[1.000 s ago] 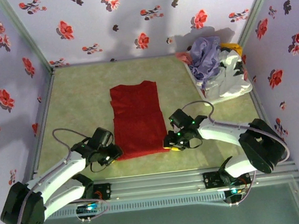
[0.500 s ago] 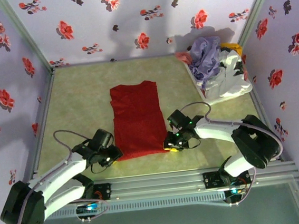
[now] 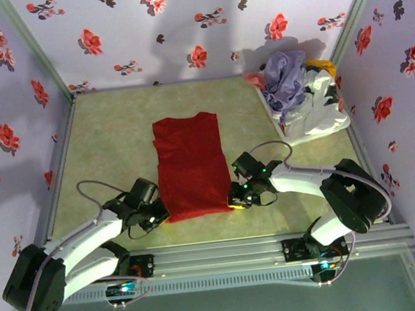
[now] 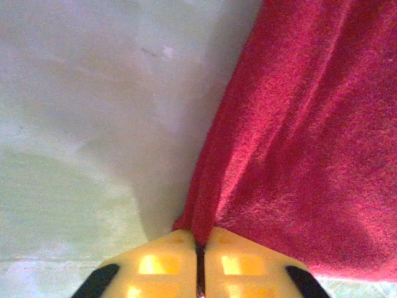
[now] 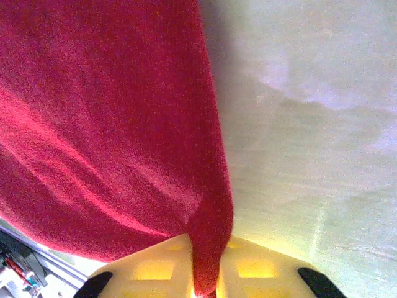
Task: Fold and stack the t-shirts
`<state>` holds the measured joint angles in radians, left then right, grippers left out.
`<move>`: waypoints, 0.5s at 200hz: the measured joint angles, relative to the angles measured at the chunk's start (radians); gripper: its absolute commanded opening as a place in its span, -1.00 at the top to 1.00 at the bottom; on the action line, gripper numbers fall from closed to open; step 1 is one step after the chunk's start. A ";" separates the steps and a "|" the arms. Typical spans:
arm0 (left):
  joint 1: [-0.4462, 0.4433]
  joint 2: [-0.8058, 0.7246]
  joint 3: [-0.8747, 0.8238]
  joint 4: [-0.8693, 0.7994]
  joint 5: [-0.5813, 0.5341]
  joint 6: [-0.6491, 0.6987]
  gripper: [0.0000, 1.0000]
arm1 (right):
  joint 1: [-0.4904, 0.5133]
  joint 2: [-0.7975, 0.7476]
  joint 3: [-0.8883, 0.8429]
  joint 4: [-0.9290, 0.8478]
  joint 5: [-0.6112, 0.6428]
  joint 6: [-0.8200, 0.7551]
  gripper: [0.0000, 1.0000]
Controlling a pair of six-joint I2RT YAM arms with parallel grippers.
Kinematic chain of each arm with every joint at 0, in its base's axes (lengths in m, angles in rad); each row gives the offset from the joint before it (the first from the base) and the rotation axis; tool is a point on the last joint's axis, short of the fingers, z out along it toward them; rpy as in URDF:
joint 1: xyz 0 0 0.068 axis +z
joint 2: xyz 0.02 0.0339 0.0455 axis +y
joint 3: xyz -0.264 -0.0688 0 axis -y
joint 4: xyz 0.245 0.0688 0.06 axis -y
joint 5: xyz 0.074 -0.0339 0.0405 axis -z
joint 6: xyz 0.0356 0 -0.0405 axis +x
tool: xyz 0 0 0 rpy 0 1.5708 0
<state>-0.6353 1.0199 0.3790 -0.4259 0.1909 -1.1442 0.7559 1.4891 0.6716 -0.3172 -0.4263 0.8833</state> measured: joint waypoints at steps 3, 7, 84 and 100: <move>0.000 0.000 0.001 0.000 0.000 -0.002 1.00 | 0.000 0.000 0.000 0.000 0.000 -0.003 0.84; 0.000 0.000 0.002 -0.001 0.000 0.000 1.00 | 0.000 0.000 0.000 0.000 0.000 0.000 0.88; -0.031 -0.082 -0.020 -0.072 0.008 -0.024 1.00 | 0.065 -0.080 -0.074 -0.013 0.013 0.020 1.00; -0.064 -0.111 -0.020 -0.106 0.005 -0.048 1.00 | 0.099 -0.101 -0.079 -0.033 0.026 0.033 1.00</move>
<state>-0.6998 0.9089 0.3588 -0.5323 0.1963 -1.1919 0.8547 1.3880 0.5922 -0.3504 -0.4000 0.9165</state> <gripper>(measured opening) 0.065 0.055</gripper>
